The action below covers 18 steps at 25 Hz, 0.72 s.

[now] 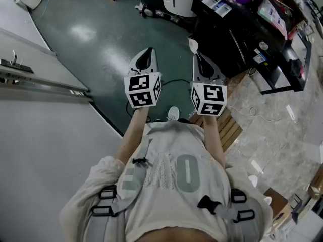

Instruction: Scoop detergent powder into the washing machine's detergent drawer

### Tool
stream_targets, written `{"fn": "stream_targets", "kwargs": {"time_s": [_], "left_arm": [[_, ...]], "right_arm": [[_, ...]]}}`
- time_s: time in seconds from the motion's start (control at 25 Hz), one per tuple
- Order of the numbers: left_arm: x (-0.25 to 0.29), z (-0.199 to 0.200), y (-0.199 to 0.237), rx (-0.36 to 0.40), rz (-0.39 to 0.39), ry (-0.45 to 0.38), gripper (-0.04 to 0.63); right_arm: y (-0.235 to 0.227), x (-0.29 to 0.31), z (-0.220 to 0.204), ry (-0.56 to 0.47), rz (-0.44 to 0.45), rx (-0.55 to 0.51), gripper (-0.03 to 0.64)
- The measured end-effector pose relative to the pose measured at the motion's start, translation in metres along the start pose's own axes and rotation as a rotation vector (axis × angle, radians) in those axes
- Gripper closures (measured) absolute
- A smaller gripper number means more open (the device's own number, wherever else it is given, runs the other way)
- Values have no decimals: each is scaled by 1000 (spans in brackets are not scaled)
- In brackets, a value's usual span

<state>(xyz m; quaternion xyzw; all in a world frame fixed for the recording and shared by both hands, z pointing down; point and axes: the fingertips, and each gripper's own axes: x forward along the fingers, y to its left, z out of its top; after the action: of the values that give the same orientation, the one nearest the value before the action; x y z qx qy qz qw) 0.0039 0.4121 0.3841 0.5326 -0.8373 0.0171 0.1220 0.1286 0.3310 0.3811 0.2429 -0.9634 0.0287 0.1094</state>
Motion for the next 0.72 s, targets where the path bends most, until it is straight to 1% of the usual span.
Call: {"fn": "stream_targets", "kwargs": {"time_s": [0.16,0.36,0.52,0.72], "left_arm": [[10,-3,2,-6,6,9,575],[27,-1,-1,-3,-6,16,575],[37,5,-3,7,-14,0,574],[38,0,1,-2,2,-8,574]], "right_arm": [[-8,6,-2,9,-2,7,609],[-23,18,-1,12,-11,27,609],[-36,27,0,-18,-28,58,608],[-42,38,-12,7,-17,77,607]]}}
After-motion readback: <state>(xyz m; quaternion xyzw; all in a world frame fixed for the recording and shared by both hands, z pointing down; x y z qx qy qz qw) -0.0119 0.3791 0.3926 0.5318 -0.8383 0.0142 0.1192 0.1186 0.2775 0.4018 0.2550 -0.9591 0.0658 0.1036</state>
